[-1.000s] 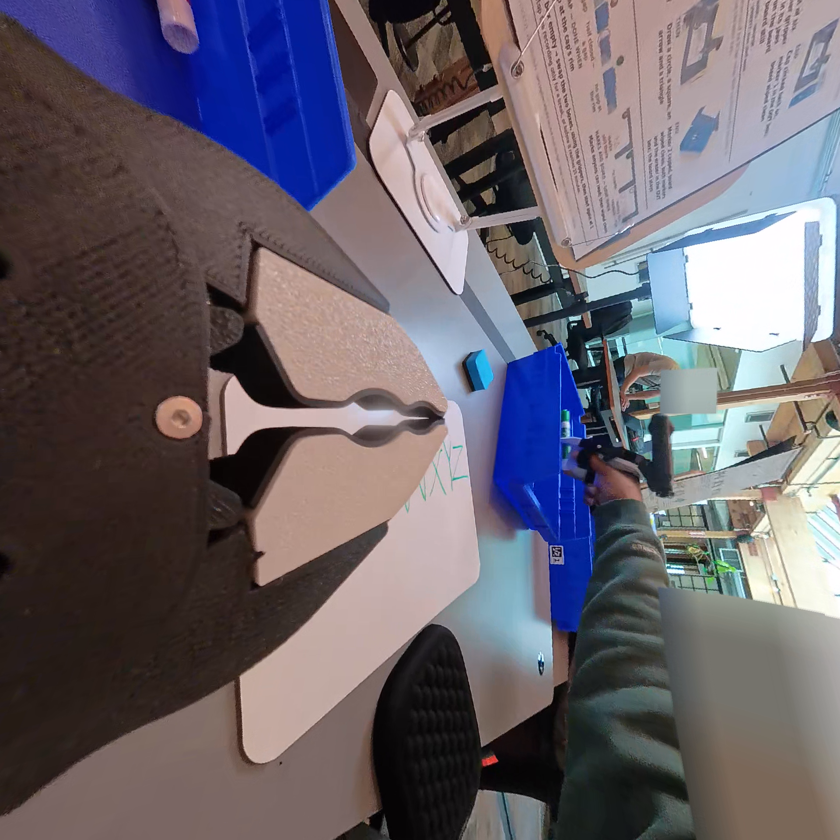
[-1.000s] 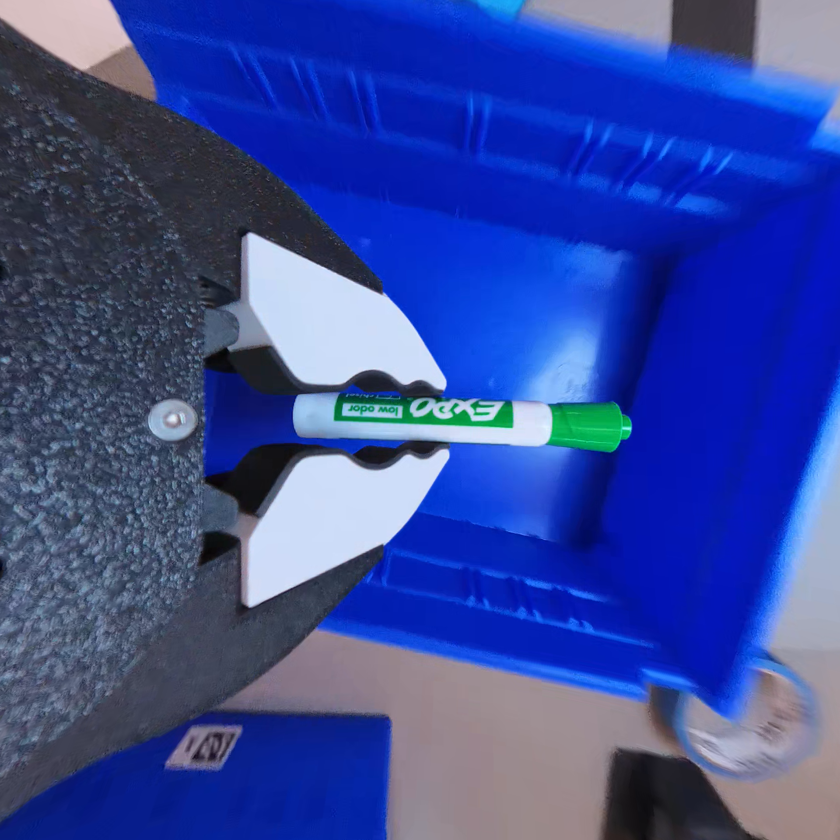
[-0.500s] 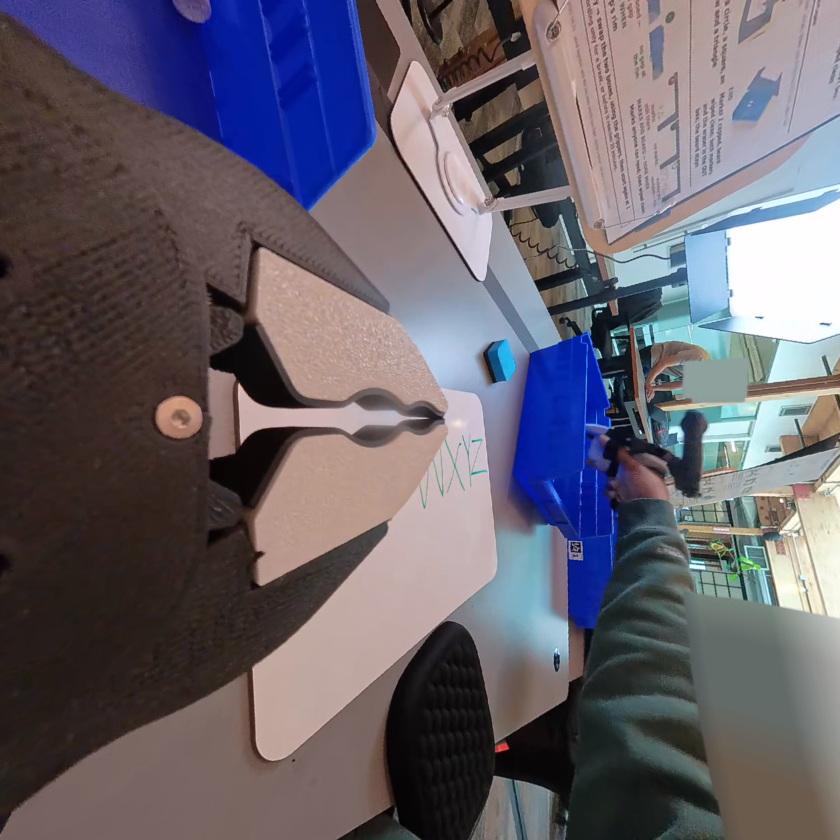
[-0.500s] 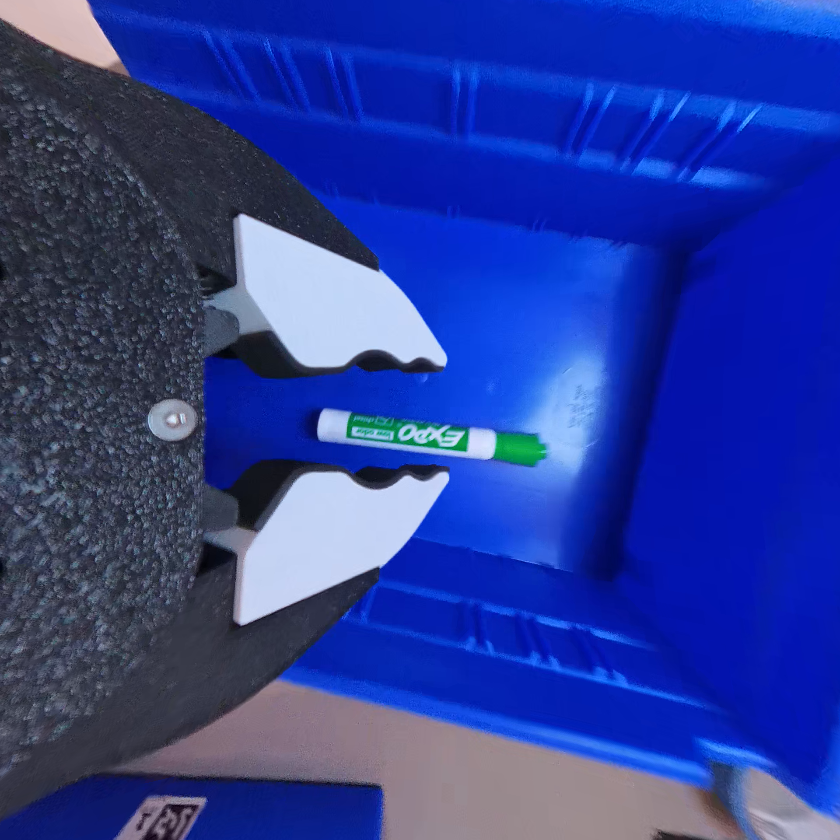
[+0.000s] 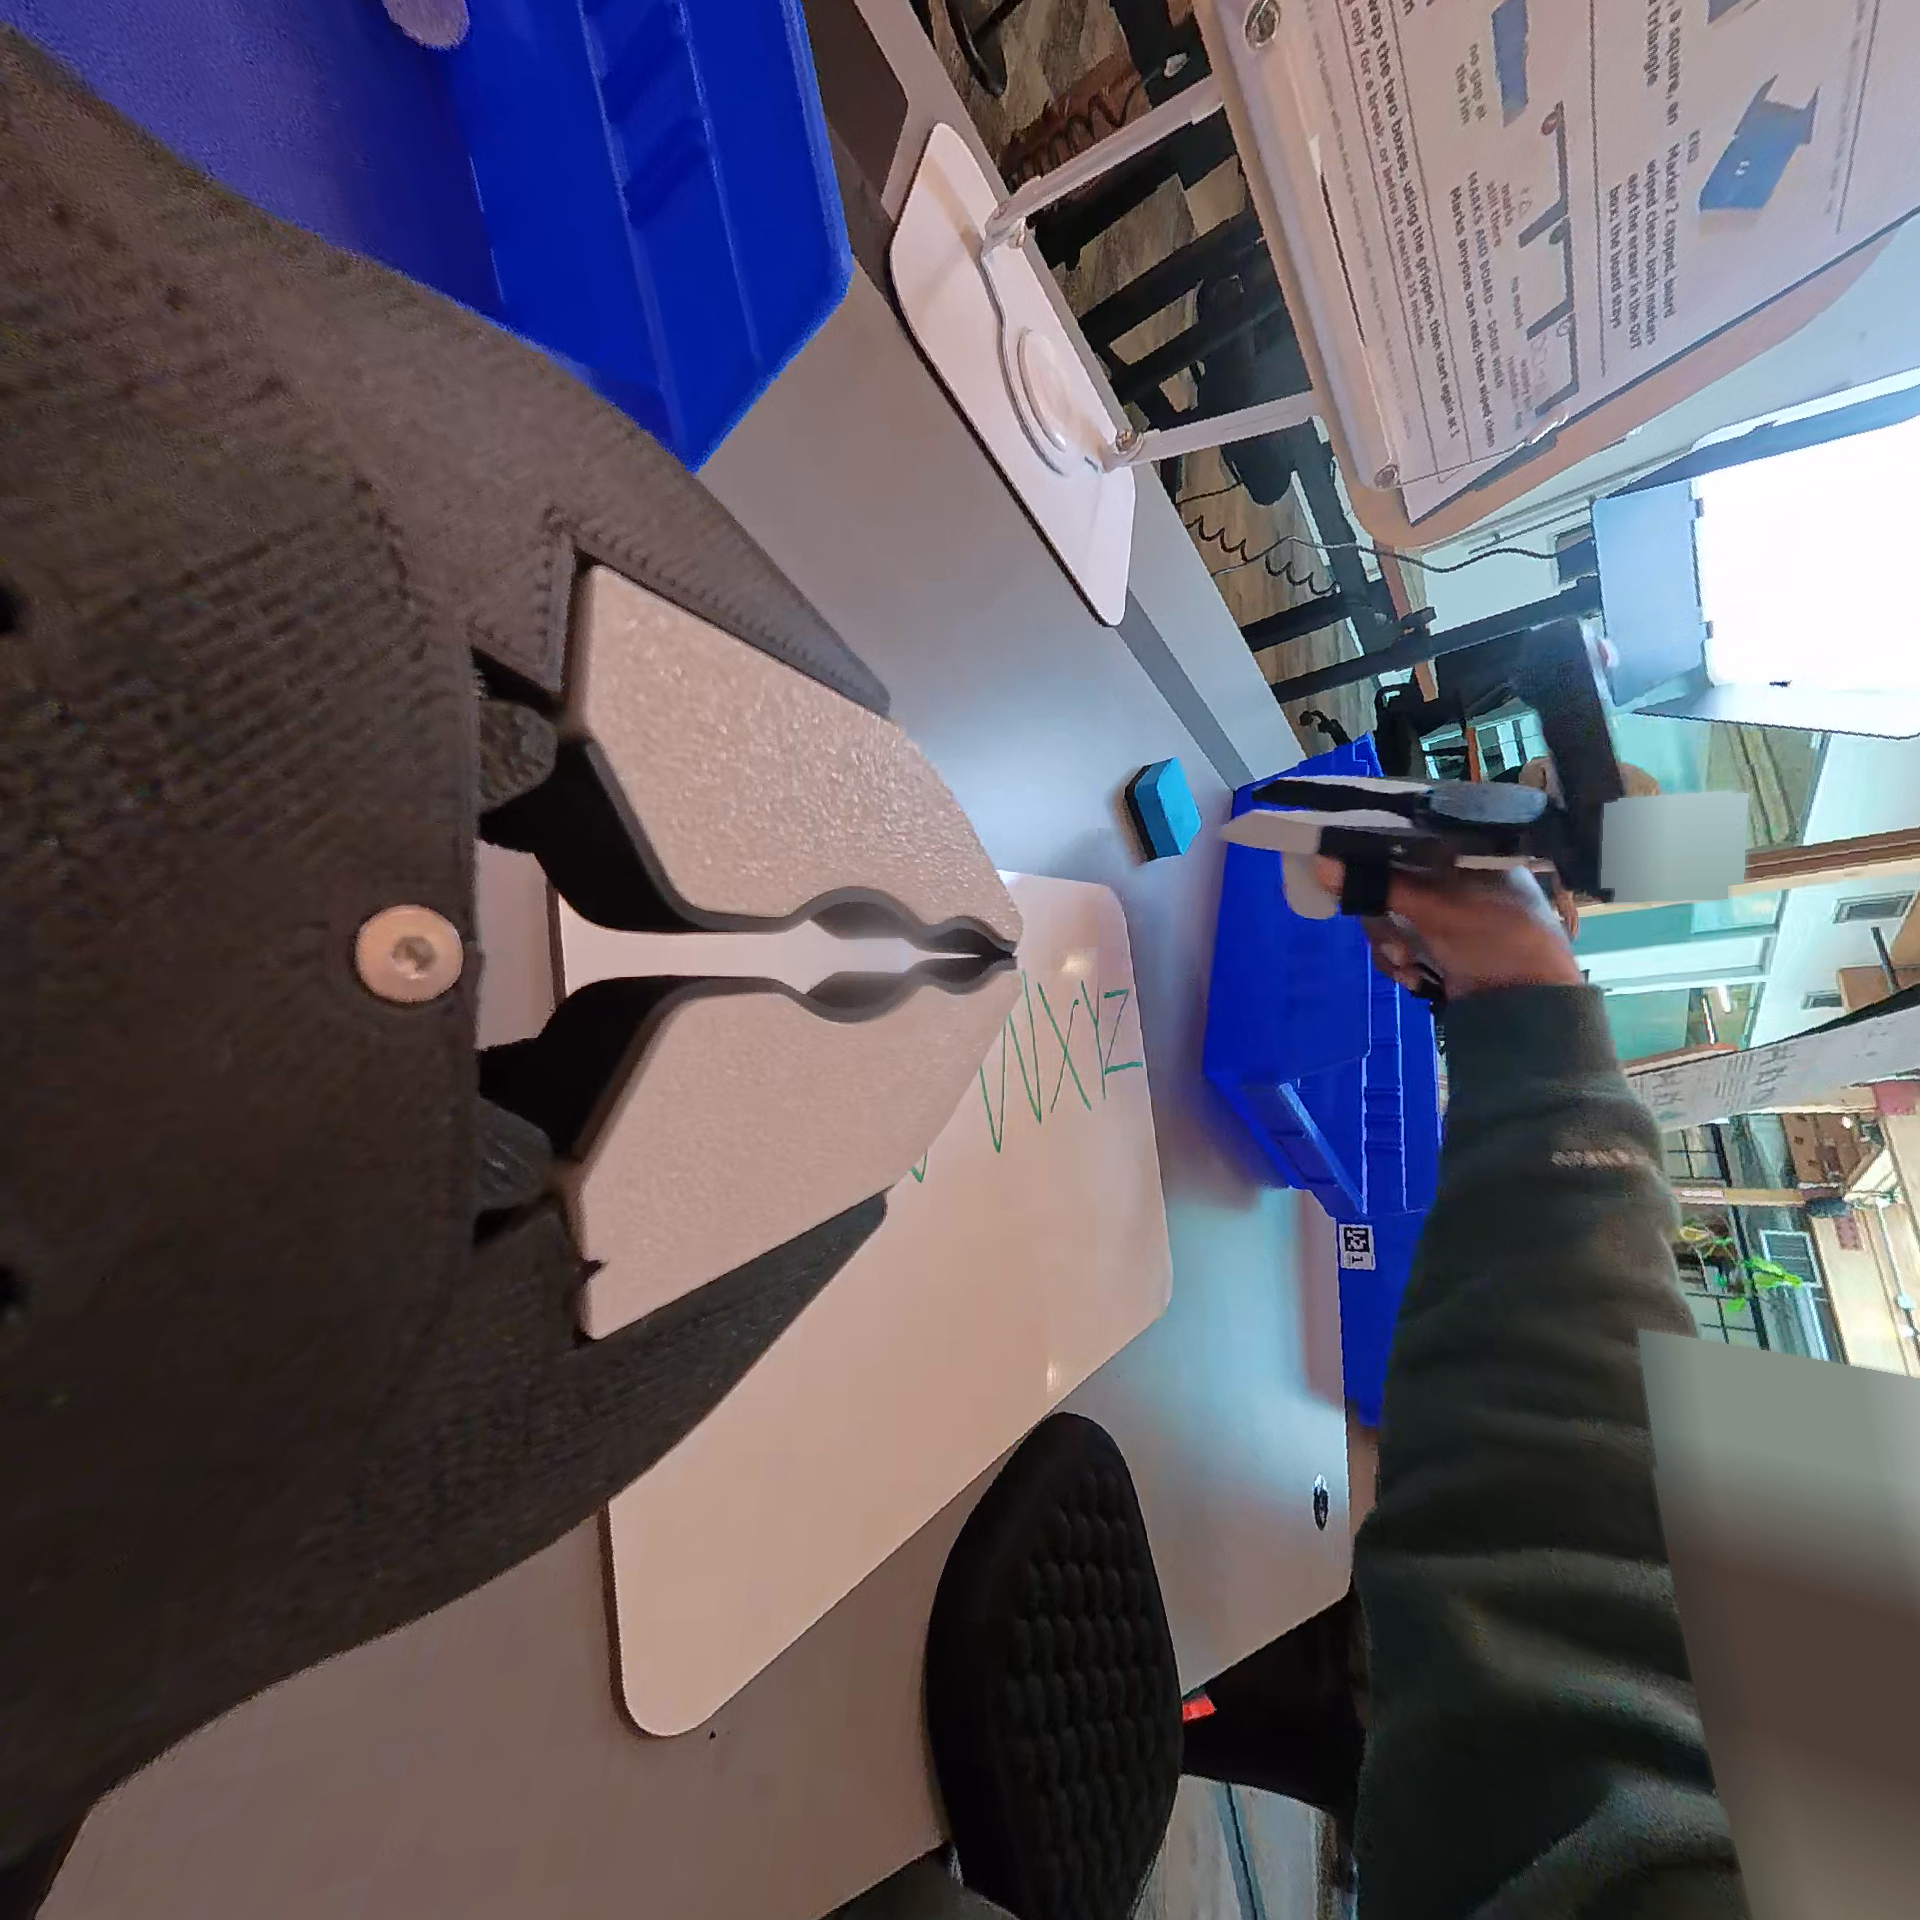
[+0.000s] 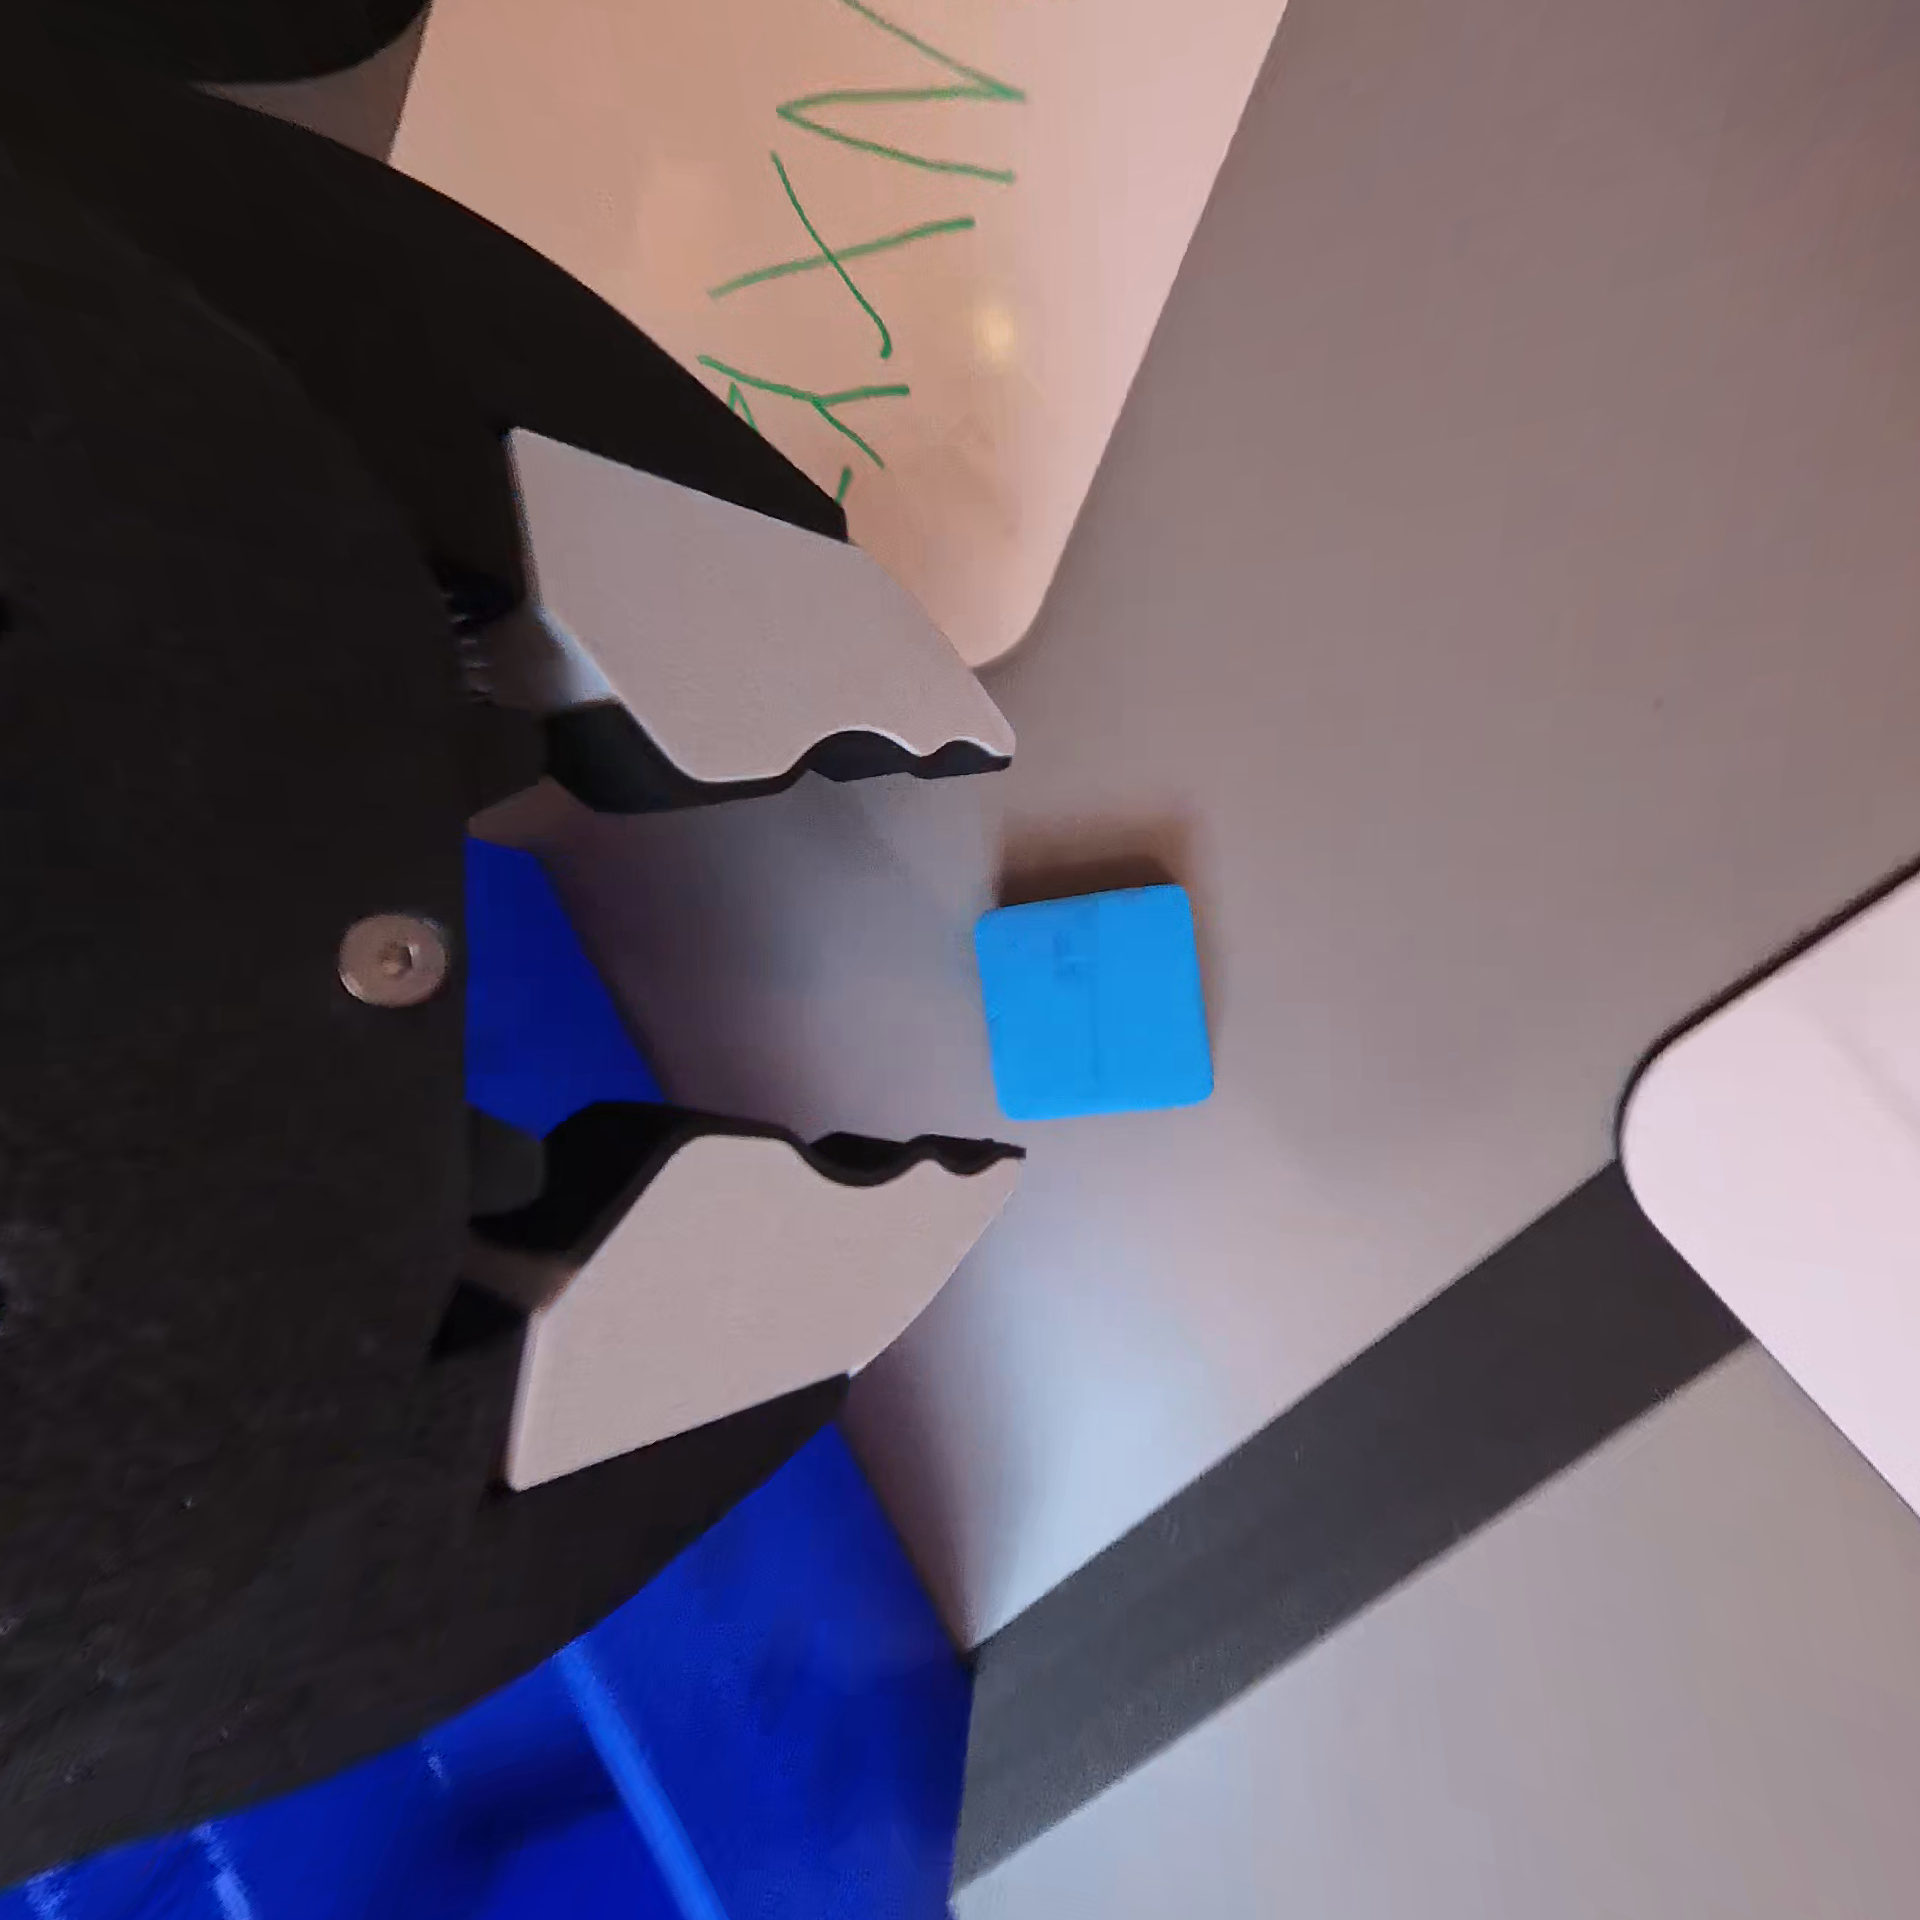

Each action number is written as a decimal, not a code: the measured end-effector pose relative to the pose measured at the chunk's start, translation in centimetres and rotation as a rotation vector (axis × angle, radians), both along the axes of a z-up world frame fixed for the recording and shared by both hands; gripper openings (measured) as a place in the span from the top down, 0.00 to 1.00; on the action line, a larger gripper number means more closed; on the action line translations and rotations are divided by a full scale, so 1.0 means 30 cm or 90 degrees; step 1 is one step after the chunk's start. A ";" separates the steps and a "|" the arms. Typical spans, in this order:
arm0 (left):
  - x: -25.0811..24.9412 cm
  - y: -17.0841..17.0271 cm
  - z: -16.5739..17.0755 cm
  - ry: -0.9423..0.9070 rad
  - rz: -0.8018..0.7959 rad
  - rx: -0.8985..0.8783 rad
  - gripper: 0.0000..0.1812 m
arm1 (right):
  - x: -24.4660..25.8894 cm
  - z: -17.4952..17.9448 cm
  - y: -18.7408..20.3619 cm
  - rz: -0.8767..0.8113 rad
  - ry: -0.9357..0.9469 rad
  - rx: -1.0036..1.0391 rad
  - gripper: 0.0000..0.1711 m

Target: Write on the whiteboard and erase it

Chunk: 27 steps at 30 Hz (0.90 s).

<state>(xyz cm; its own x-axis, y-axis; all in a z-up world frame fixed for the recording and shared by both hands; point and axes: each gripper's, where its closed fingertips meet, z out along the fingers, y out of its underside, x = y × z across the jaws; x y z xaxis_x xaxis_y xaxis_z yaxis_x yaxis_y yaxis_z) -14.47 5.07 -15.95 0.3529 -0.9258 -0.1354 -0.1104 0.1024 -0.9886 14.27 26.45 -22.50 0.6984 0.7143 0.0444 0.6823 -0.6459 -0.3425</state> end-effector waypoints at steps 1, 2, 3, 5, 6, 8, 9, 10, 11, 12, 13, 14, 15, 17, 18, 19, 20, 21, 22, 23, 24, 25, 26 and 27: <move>-0.001 0.002 -0.001 -0.001 -0.001 -0.003 1.00 | -0.008 -0.037 0.010 0.005 -0.007 -0.017 0.61; -0.002 0.005 -0.005 -0.001 -0.002 -0.007 1.00 | -0.015 -0.068 0.020 0.009 -0.011 -0.033 0.60; -0.002 0.007 -0.010 0.001 -0.002 -0.011 1.00 | -0.019 -0.092 0.029 0.013 -0.014 -0.046 0.60; 0.000 0.012 -0.024 0.006 -0.005 -0.021 1.00 | -0.024 -0.125 0.046 0.028 -0.020 -0.065 0.60; 0.001 0.014 -0.030 0.008 -0.007 -0.025 1.00 | -0.025 -0.136 0.052 0.036 -0.024 -0.074 0.60; 0.004 0.015 -0.038 0.010 -0.012 -0.033 1.00 | -0.019 -0.155 0.055 0.055 -0.040 -0.091 0.61; 0.004 0.016 -0.041 0.011 -0.013 -0.035 1.00 | -0.017 -0.161 0.054 0.067 -0.048 -0.094 0.63; 0.005 0.017 -0.044 0.012 -0.014 -0.038 1.00 | -0.015 -0.166 0.053 0.080 -0.054 -0.097 0.65; 0.005 0.018 -0.046 0.012 -0.014 -0.040 1.00 | -0.011 -0.168 0.055 0.089 -0.061 -0.096 0.68; 0.005 0.020 -0.047 0.011 -0.014 -0.043 1.00 | -0.011 -0.168 0.055 0.099 -0.061 -0.094 0.69; 0.004 0.021 -0.049 0.011 -0.015 -0.045 1.00 | -0.012 -0.168 0.054 0.104 -0.057 -0.095 0.69; 0.004 0.023 -0.052 0.013 -0.015 -0.047 1.00 | -0.013 -0.168 0.053 0.107 -0.053 -0.095 0.69; 0.004 0.024 -0.055 0.014 -0.015 -0.049 1.00 | -0.013 -0.167 0.052 0.108 -0.050 -0.094 0.69; 0.006 0.025 -0.059 0.014 -0.016 -0.052 1.00 | -0.011 -0.167 0.051 0.108 -0.048 -0.091 0.69; 0.006 0.025 -0.060 0.016 -0.016 -0.053 1.00 | -0.012 -0.166 0.053 0.107 -0.049 -0.087 0.69; 0.007 0.025 -0.061 0.016 -0.016 -0.052 1.00 | -0.013 -0.166 0.052 0.109 -0.049 -0.085 0.67; 0.007 0.024 -0.060 0.016 -0.016 -0.052 1.00 | -0.015 -0.166 0.051 0.111 -0.050 -0.083 0.66; 0.007 0.023 -0.059 0.017 -0.015 -0.050 1.00 | -0.016 -0.165 0.051 0.110 -0.051 -0.080 0.65; 0.007 0.023 -0.058 0.017 -0.015 -0.048 1.00 | -0.016 -0.165 0.049 0.110 -0.052 -0.079 0.64; 0.006 0.022 -0.055 0.017 -0.014 -0.046 1.00 | -0.015 -0.164 0.048 0.110 -0.054 -0.077 0.64; 0.006 0.021 -0.053 0.016 -0.014 -0.045 1.00 | -0.014 -0.162 0.048 0.110 -0.055 -0.073 0.64; 0.005 0.021 -0.052 0.016 -0.013 -0.043 1.00 | -0.013 -0.161 0.047 0.110 -0.055 -0.072 0.64; 0.005 0.020 -0.051 0.016 -0.013 -0.043 1.00 | -0.013 -0.159 0.047 0.110 -0.055 -0.069 0.64; 0.005 0.019 -0.051 0.017 -0.014 -0.042 1.00 | -0.014 -0.158 0.047 0.110 -0.055 -0.068 0.64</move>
